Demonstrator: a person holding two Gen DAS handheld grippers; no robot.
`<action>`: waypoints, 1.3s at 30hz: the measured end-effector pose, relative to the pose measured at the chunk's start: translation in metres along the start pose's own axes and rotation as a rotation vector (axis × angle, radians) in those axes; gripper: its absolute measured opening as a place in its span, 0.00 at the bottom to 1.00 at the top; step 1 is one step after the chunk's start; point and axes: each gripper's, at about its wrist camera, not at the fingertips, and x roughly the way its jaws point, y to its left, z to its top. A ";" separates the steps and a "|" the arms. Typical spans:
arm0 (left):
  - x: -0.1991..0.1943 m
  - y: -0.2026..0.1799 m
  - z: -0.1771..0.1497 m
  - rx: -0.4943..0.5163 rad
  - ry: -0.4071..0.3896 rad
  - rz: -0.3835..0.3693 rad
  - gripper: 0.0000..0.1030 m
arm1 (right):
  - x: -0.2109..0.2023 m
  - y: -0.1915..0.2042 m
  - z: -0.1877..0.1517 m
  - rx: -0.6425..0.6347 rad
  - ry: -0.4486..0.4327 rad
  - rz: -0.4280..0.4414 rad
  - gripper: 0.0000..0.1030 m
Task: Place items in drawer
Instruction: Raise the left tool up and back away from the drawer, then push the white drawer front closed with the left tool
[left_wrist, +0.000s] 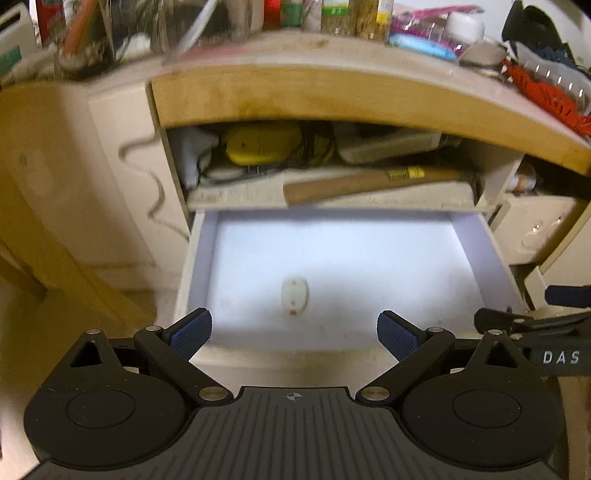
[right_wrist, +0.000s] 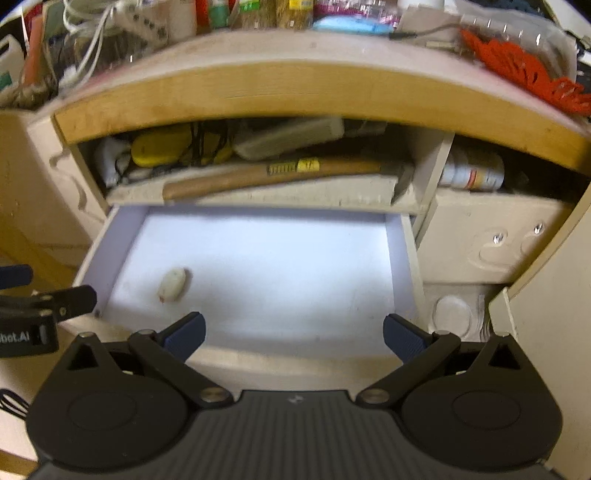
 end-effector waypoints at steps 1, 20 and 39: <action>0.003 0.000 -0.003 -0.001 0.013 0.002 0.96 | 0.003 0.001 -0.004 -0.002 0.011 -0.003 1.00; 0.054 -0.007 -0.057 0.030 0.190 0.031 0.96 | 0.054 0.013 -0.068 -0.013 0.190 -0.057 1.00; 0.097 0.009 -0.031 -0.063 0.230 0.017 1.00 | 0.093 -0.012 -0.046 0.056 0.203 -0.075 1.00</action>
